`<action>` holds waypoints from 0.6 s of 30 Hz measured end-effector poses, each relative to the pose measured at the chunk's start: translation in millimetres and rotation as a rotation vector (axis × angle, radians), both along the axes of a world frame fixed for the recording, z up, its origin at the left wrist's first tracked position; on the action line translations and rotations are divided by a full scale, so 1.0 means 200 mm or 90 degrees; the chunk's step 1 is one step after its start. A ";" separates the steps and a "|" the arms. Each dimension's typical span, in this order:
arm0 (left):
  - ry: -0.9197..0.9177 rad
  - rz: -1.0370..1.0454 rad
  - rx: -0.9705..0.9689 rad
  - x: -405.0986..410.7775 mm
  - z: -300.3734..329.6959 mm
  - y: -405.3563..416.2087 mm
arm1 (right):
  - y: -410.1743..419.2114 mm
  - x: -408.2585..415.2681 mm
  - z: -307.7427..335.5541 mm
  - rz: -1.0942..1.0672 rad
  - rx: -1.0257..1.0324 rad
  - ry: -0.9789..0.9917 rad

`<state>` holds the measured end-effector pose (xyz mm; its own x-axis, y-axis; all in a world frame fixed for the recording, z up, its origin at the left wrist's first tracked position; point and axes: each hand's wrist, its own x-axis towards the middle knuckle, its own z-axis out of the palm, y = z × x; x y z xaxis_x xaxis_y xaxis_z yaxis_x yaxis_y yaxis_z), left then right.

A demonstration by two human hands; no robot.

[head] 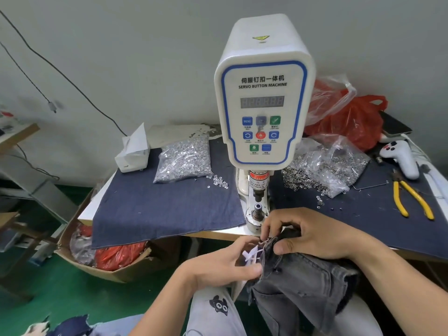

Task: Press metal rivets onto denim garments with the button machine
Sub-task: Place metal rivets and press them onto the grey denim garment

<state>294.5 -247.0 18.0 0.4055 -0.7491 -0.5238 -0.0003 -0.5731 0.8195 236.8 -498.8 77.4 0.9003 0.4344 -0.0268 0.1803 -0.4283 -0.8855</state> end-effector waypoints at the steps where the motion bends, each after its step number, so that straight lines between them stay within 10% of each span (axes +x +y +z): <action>1: -0.014 0.005 -0.015 -0.01 0.00 -0.01 | 0.01 0.00 0.00 -0.001 -0.006 -0.008; 10: -0.055 -0.022 -0.106 -0.05 -0.02 -0.06 | 0.03 0.00 -0.01 -0.032 -0.026 -0.019; 15: 0.121 0.179 -0.227 -0.05 -0.02 -0.05 | -0.01 0.01 0.00 -0.107 -0.002 0.002; 18: 0.039 0.232 -0.189 -0.01 -0.02 -0.03 | -0.05 -0.01 -0.02 -0.130 -0.071 0.040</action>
<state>292.1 -252.6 14.8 0.6452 -0.6847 -0.3390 0.2107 -0.2671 0.9404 234.0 -509.4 73.2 0.9642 0.2343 -0.1239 0.0252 -0.5467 -0.8370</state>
